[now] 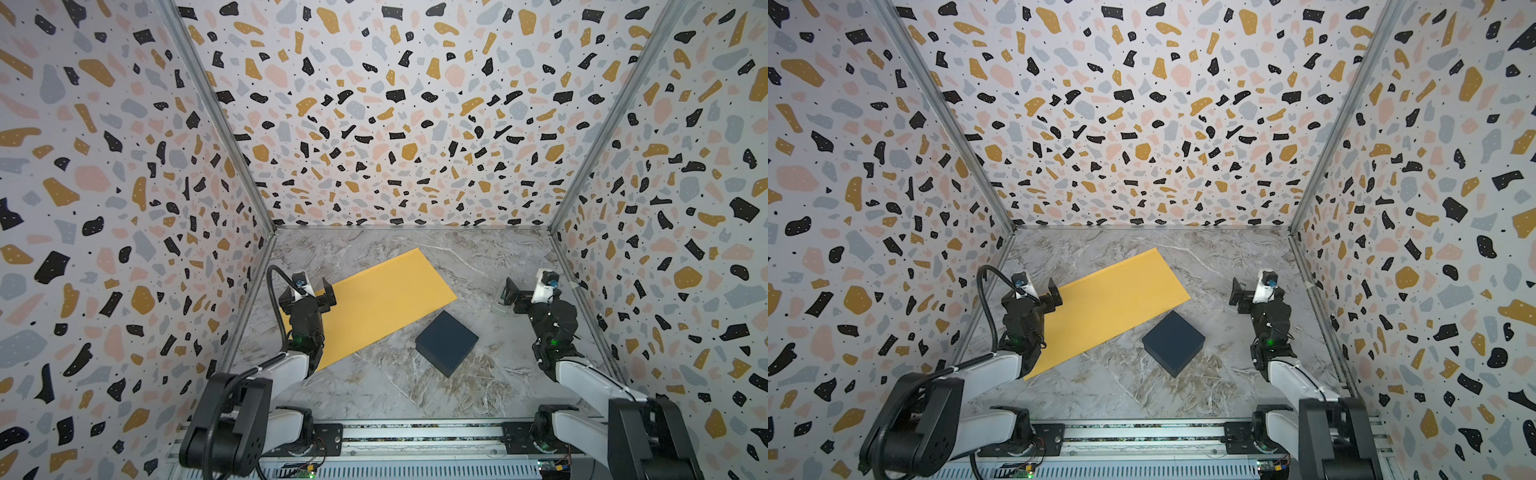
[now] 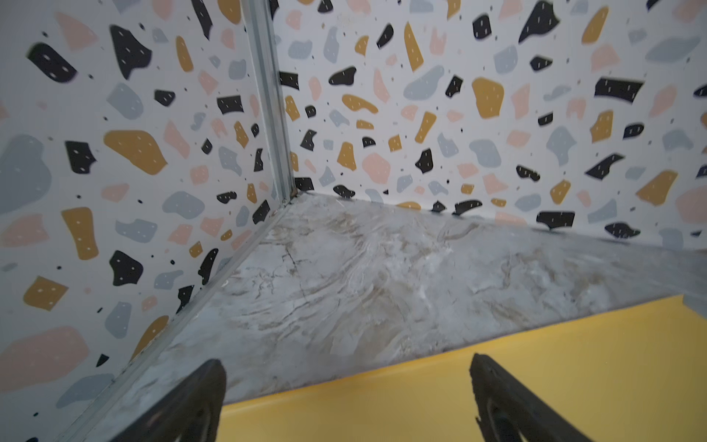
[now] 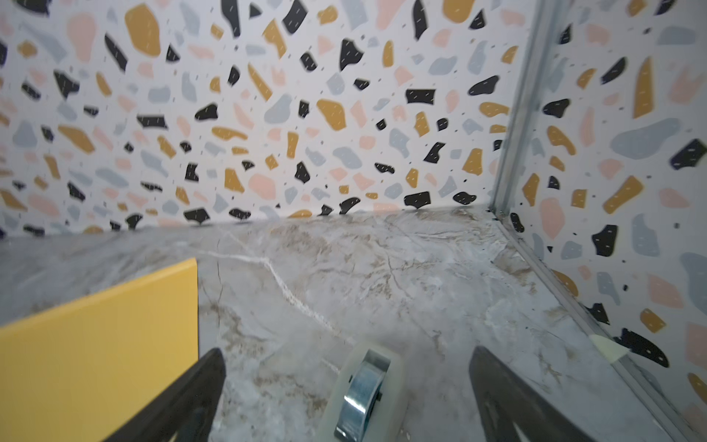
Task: Wrap a gift box in wrapping paper
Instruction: Rotate the gift box at the center of the table.
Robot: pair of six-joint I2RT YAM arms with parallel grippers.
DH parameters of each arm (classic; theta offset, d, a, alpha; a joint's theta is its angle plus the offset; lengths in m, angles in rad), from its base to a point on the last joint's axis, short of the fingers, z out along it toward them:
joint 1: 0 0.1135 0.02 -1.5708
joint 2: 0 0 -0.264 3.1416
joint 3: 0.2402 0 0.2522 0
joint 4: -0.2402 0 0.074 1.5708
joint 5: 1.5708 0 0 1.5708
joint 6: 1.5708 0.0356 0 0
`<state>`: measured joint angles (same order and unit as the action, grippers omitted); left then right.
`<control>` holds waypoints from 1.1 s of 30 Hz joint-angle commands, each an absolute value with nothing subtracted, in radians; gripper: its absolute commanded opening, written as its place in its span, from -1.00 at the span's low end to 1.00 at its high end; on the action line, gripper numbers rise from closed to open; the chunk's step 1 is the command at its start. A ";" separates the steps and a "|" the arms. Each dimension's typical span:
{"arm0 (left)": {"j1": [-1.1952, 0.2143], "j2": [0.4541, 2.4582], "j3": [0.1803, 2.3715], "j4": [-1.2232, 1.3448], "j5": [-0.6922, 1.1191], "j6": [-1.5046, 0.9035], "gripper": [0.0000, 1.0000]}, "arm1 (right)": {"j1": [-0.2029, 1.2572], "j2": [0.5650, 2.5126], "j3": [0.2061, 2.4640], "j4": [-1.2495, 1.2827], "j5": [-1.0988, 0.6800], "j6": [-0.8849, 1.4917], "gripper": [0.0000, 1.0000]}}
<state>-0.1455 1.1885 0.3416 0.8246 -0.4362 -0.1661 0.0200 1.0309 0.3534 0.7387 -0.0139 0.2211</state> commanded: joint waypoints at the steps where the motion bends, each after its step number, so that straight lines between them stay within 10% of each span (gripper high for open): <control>1: -0.152 1.080 0.355 0.697 -0.451 -0.377 0.99 | 0.013 0.944 0.453 0.365 -0.060 0.442 0.97; 7: -0.188 1.074 0.442 0.500 -0.043 -0.686 0.92 | 0.155 0.964 0.539 0.028 -0.305 0.418 0.90; 18: -0.594 0.877 0.317 0.258 0.072 -0.876 0.91 | 0.336 1.180 0.670 -0.221 -0.607 0.290 0.90; 33: -0.852 1.322 0.349 0.619 0.318 -1.023 0.88 | 0.326 1.236 0.628 -0.219 -0.695 0.322 0.91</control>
<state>-0.8272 1.2667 0.3096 0.4740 0.2455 -0.9901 0.3267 1.2579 0.6434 -0.2146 -0.6498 0.3107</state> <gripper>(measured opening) 0.946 0.960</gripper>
